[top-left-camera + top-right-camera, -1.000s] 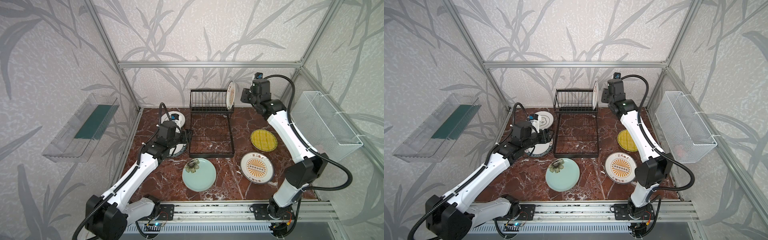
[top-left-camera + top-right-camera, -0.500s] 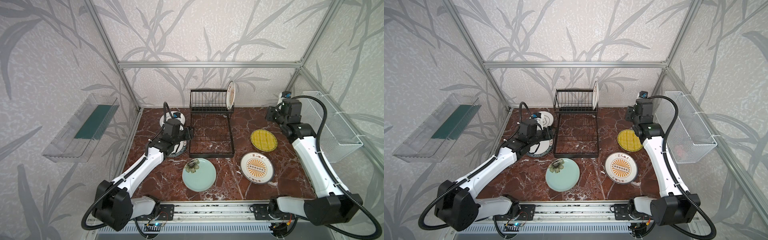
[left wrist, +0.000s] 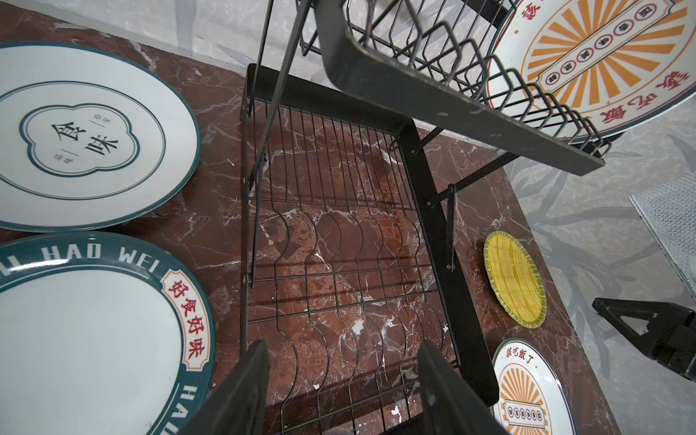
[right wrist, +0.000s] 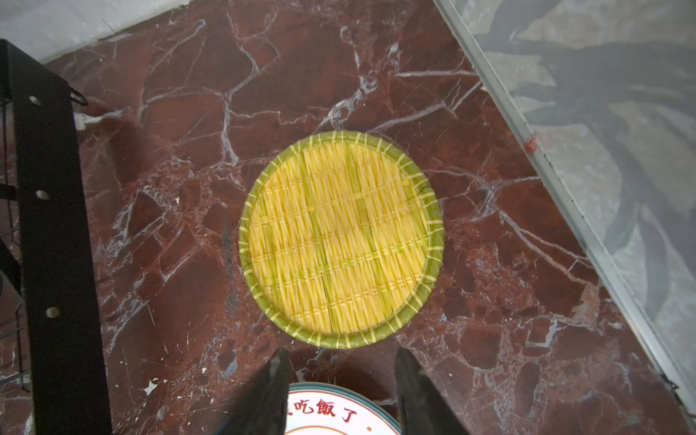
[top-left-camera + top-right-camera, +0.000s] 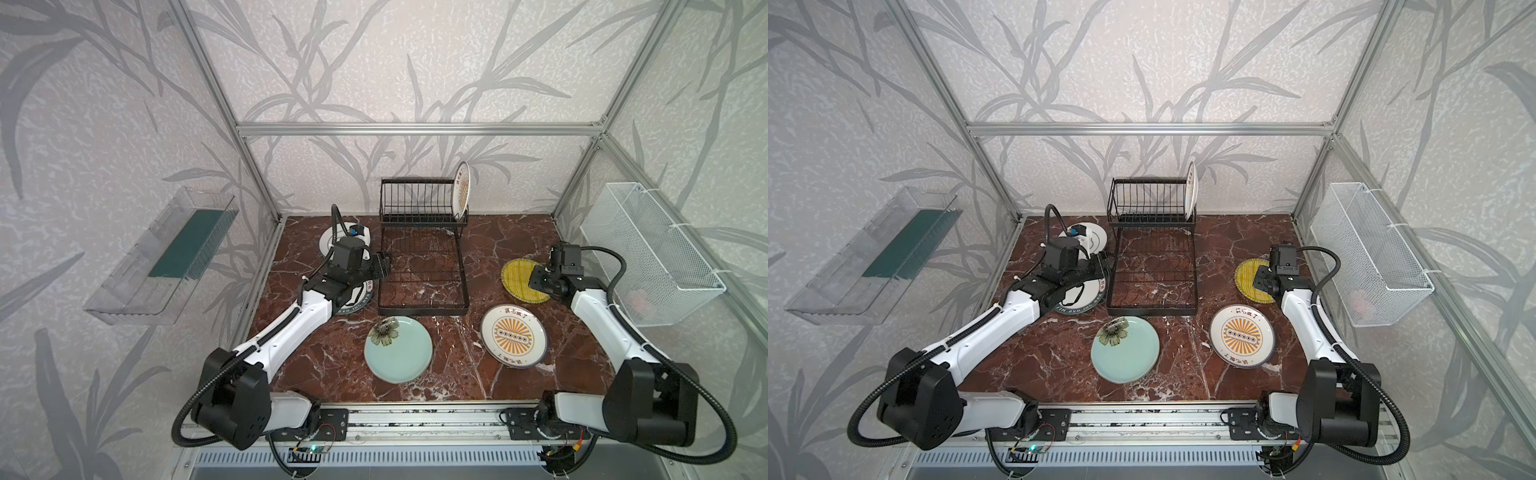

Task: Load plates into a dish rack
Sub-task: Move the plate to the top-right of the table.

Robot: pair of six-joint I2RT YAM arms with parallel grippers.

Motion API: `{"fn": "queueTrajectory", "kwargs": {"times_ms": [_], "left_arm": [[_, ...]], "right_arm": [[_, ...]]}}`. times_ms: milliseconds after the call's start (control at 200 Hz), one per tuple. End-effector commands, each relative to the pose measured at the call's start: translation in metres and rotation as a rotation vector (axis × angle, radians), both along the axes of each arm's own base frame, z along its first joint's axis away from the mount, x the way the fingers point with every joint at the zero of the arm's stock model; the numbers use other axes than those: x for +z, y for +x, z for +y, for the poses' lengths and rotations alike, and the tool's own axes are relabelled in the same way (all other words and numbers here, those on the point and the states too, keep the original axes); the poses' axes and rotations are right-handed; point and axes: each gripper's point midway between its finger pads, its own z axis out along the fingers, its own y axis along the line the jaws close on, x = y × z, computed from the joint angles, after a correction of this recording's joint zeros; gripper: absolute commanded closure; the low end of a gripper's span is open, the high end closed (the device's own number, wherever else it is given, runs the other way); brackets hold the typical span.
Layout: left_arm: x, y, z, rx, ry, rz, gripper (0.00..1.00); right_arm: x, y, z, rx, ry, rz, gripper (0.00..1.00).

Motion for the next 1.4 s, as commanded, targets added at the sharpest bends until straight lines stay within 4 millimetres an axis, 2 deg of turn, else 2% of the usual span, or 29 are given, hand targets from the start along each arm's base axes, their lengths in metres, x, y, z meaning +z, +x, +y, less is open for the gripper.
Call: {"fn": "queueTrajectory", "kwargs": {"times_ms": [0,310,700,950,1395], "left_arm": [[0.018,0.003,0.002,0.018,-0.017,-0.04,0.39],[0.016,-0.001,0.008,0.036,-0.008,-0.042,0.39],[0.015,-0.005,0.015,0.052,0.013,-0.047,0.39],[0.014,-0.007,0.014,0.047,0.013,-0.047,0.39],[0.015,-0.013,0.02,0.057,0.027,-0.053,0.39]], "right_arm": [[-0.005,0.008,-0.014,-0.08,-0.022,-0.032,0.54],[-0.048,0.009,-0.042,-0.191,-0.039,0.091,0.53],[-0.073,0.004,-0.062,-0.245,0.009,0.149,0.53],[-0.083,0.007,-0.066,-0.254,0.072,0.164,0.53],[-0.093,0.02,-0.053,-0.207,0.161,0.194,0.53]]}}
